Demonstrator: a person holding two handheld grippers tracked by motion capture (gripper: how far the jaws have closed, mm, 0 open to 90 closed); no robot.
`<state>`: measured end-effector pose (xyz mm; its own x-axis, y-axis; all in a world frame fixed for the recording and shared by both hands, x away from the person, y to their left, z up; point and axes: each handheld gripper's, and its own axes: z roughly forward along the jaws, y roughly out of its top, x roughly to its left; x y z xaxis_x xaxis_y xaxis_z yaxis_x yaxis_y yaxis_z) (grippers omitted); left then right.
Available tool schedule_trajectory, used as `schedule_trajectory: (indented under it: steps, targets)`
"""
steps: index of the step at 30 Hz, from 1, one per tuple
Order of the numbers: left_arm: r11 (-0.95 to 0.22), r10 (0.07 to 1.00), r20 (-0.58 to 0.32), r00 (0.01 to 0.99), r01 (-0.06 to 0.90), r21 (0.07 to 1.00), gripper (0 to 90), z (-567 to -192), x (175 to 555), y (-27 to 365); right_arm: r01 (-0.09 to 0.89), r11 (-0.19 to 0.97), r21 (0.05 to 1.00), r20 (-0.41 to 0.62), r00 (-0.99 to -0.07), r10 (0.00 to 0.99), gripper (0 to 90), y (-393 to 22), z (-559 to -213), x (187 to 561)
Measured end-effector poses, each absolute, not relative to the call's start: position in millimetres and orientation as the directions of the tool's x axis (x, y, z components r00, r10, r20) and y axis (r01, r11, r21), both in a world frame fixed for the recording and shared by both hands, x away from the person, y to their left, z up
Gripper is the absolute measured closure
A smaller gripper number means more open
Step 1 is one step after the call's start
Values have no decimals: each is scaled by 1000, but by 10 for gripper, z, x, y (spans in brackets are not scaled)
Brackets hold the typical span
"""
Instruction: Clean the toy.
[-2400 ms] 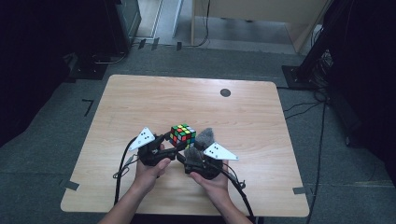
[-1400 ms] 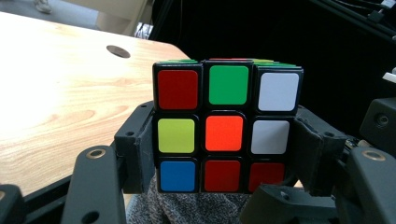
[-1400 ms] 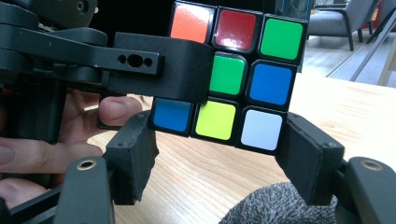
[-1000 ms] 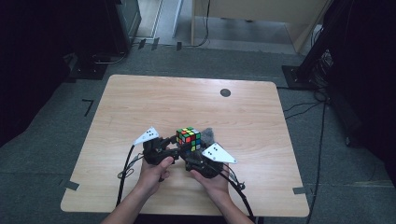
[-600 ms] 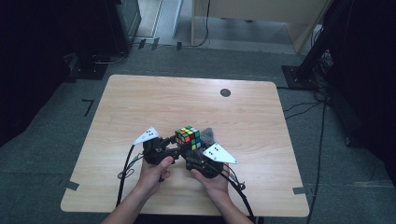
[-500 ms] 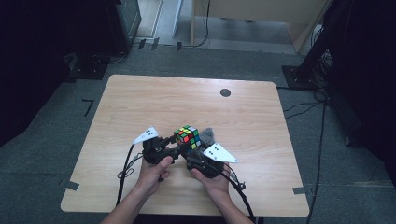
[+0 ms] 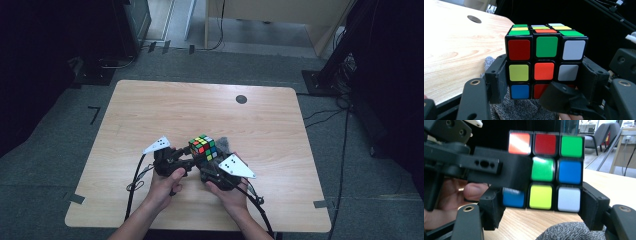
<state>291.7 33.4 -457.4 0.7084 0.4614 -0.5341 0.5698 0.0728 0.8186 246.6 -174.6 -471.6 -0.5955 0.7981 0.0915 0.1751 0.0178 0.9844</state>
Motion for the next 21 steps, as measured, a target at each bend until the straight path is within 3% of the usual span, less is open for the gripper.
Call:
schedule_trajectory:
  steps: [7, 11, 16, 21]
  targets:
    - [75, 446, -547, 708, 579, 812, 334, -4583, 2942, 342, 172, 32, 985, 78, -595, 800, 343, -1764, -4713, 2464]
    - [92, 446, -550, 706, 575, 813, 241, -4567, 2956, 374, 201, 51, 978, 82, -598, 797, 345, -1784, -4727, 2482]
    - [82, 462, -501, 732, 527, 846, 161, -4532, 2979, 479, 225, 50, 973, 101, -614, 783, 345, -1871, -4707, 2515]
    - [35, 464, -410, 785, 446, 894, 164, -4529, 2980, 548, 253, 61, 965, 120, -638, 761, 345, -2045, -4669, 2594]
